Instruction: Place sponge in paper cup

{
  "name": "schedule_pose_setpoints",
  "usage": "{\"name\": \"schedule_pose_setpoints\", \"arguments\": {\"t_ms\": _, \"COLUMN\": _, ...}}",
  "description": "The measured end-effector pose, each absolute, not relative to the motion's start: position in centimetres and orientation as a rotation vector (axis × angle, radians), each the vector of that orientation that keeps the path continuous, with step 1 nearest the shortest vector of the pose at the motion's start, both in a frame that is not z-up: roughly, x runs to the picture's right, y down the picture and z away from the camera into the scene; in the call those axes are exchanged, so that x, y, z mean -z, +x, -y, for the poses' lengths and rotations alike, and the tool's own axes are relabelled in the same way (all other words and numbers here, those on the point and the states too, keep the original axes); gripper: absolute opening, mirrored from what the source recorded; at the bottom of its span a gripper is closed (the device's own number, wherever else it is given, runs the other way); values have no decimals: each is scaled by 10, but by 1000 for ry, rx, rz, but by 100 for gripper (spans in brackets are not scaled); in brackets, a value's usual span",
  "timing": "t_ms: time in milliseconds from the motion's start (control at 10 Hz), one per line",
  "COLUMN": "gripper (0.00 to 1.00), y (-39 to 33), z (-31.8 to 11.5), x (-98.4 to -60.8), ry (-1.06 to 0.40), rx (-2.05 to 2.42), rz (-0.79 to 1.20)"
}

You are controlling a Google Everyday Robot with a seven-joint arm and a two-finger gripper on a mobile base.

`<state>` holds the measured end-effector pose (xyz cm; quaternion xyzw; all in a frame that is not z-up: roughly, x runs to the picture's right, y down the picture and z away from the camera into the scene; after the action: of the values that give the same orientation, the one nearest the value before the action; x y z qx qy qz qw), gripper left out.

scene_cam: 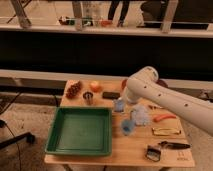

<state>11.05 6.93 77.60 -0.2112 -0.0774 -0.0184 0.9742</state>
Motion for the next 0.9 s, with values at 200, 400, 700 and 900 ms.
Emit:
{"name": "schedule_pose_setpoints", "arguments": {"t_ms": 200, "gripper": 0, "y": 103, "z": -57, "x": -787, "ry": -420, "rx": 57, "rz": 159}}
{"name": "schedule_pose_setpoints", "arguments": {"t_ms": 400, "gripper": 0, "y": 103, "z": -44, "x": -793, "ry": -421, "rx": 76, "rz": 152}}
{"name": "schedule_pose_setpoints", "arguments": {"t_ms": 700, "gripper": 0, "y": 108, "z": -27, "x": -794, "ry": -436, "rx": 89, "rz": 132}}
{"name": "schedule_pose_setpoints", "arguments": {"t_ms": 900, "gripper": 0, "y": 117, "z": -28, "x": -795, "ry": -452, "rx": 79, "rz": 121}}
